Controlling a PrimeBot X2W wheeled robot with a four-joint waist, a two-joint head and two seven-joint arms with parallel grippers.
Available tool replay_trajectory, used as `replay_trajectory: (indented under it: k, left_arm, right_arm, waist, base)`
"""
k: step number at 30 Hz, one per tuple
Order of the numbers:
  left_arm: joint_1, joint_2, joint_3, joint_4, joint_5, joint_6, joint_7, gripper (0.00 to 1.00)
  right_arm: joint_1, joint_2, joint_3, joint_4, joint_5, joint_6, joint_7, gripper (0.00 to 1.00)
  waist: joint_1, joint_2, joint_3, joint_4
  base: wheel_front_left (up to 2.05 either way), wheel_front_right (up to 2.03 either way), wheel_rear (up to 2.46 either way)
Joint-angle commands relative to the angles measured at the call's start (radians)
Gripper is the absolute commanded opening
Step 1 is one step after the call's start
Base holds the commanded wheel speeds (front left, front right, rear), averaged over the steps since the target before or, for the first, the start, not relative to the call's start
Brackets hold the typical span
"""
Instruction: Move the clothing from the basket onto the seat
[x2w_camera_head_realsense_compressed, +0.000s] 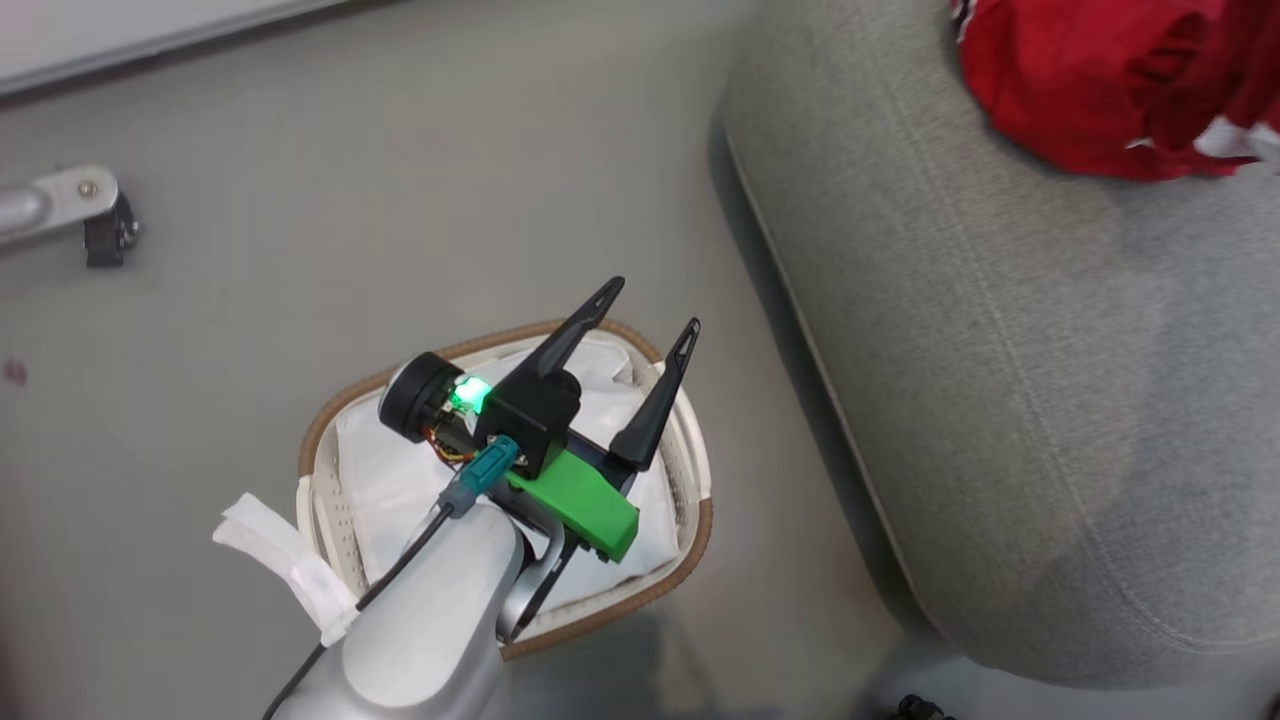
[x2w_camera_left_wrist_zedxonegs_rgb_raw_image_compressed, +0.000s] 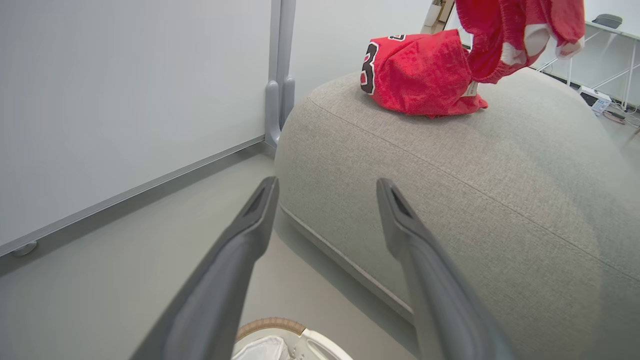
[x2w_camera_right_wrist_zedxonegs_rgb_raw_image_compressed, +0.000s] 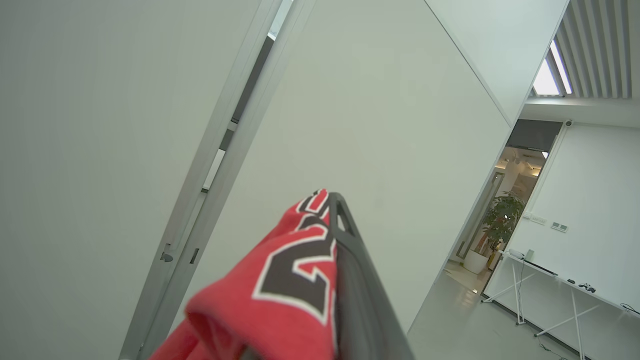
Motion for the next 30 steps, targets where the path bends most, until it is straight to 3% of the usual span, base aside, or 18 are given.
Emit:
replay_trajectory:
  k: [1, 5, 13, 18, 20, 21, 22, 30]
  left_arm:
    - [-0.023, 0.006, 0.008, -0.007, 0.008, -0.005, 0.0, 1.0]
    - [-0.035, 0.01, 0.026, -0.022, 0.022, -0.004, 0.0, 1.0]
    - [-0.035, 0.017, 0.043, -0.03, 0.04, -0.004, 0.0, 1.0]
    - [-0.029, 0.024, 0.048, -0.025, 0.044, -0.004, 0.0, 1.0]
    - [-0.029, 0.027, 0.055, -0.023, 0.046, -0.004, 0.0, 1.0]
    - [-0.028, 0.028, 0.059, -0.023, 0.045, -0.004, 0.0, 1.0]
    - [-0.027, 0.029, 0.061, -0.025, 0.044, -0.004, 0.0, 1.0]
    - [-0.01, 0.035, 0.075, -0.034, 0.035, -0.004, 0.0, 1.0]
  right_arm:
    - [-0.011, -0.007, -0.013, 0.018, -0.01, -0.001, 0.0, 0.0]
    - [0.013, -0.015, -0.05, 0.082, -0.03, -0.001, 0.0, 0.0]
    - [0.147, 0.061, -0.104, 0.221, -0.065, -0.001, 0.0, 0.0]
    - [0.193, 0.085, -0.111, 0.244, -0.058, -0.001, 0.0, 0.0]
    - [0.208, 0.095, -0.107, 0.239, -0.059, -0.001, 0.0, 0.39]
    - [0.214, 0.1, -0.1, 0.232, -0.056, -0.001, 0.0, 0.84]
    - [0.224, 0.105, -0.097, 0.222, -0.052, -0.001, 0.0, 1.0]
    - [0.337, 0.138, -0.062, 0.142, -0.037, -0.001, 0.0, 1.0]
  waist:
    - [-0.0001, -0.0001, 0.095, 0.076]
    - [-0.0001, -0.0001, 0.141, 0.088]
    - [-0.0001, -0.0001, 0.187, 0.083]
    - [-0.0001, -0.0001, 0.191, 0.07]
    - [-0.0001, -0.0001, 0.191, 0.064]
    - [-0.0001, -0.0001, 0.19, 0.06]
    - [-0.0001, -0.0001, 0.189, 0.056]
    - [-0.0001, -0.0001, 0.153, 0.024]
  base:
    - [0.0, 0.0, 0.0]
    - [0.0, 0.0, 0.0]
    - [0.0, 0.0, 0.0]
    - [0.0, 0.0, 0.0]
    - [0.0, 0.0, 0.0]
    - [0.0, 0.0, 0.0]
    - [0.0, 0.0, 0.0]
    - [0.0, 0.0, 0.0]
